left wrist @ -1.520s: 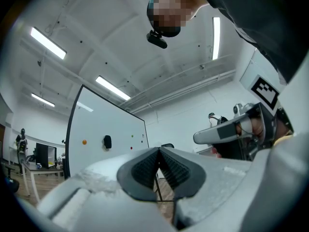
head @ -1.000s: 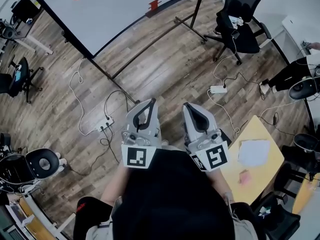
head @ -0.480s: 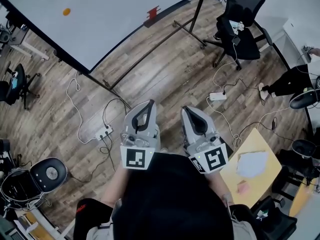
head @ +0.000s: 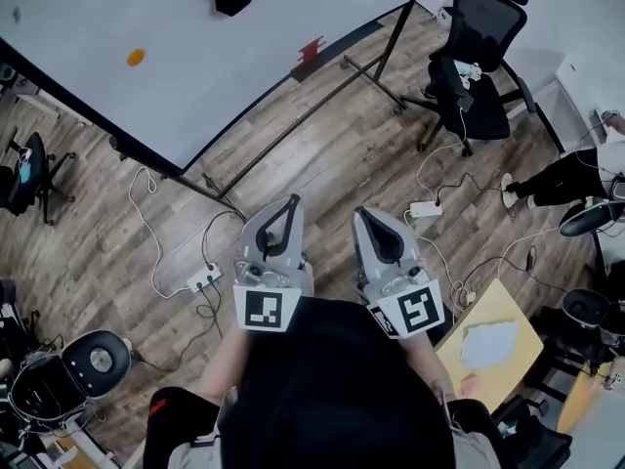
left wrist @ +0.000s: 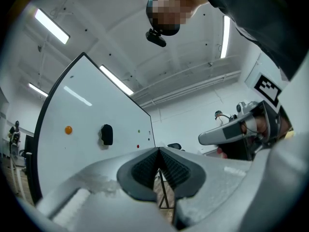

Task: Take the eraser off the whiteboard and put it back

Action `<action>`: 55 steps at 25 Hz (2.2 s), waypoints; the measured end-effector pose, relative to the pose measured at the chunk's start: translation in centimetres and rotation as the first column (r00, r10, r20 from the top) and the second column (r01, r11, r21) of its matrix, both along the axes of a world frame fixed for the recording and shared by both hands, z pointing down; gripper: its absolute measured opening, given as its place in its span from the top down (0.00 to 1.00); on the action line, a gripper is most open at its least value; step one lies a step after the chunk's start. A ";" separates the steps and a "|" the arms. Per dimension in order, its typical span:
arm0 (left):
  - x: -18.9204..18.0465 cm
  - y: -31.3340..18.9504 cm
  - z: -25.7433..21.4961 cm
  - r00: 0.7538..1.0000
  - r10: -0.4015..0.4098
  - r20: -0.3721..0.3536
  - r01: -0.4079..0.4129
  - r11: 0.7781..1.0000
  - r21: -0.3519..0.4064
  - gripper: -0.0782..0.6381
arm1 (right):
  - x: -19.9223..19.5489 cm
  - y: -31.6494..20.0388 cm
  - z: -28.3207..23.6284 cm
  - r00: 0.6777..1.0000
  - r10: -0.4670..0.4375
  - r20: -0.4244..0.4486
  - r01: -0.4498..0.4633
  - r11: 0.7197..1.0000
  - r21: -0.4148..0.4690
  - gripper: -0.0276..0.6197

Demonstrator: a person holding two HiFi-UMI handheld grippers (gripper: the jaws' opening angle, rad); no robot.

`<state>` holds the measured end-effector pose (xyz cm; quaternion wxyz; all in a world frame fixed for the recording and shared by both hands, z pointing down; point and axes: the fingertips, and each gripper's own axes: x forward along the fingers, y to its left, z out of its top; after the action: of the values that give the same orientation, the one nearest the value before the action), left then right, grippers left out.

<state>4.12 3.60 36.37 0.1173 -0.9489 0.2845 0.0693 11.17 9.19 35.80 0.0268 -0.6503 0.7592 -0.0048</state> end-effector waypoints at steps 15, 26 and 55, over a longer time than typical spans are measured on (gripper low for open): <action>-1.7 -11.2 -1.5 0.998 -0.069 -0.014 0.069 0.996 0.047 0.89 | 0.1 -12.2 -2.8 0.999 -0.020 -0.036 0.022 0.997 0.074 0.95; -3.2 -15.9 -2.1 0.983 -0.182 0.000 0.182 0.981 0.064 0.89 | -0.4 -18.8 -5.1 0.993 -0.114 -0.039 0.118 0.987 0.105 0.95; -2.4 -25.7 -4.6 0.903 -0.428 -0.029 0.428 0.899 0.094 0.89 | 0.0 -37.2 -9.4 0.958 -0.266 -0.107 0.279 0.951 0.136 0.80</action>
<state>1.71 -22.14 31.75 0.1751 -0.8560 0.4827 0.0596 11.21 -28.05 26.37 0.0412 -0.5350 0.8403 0.0769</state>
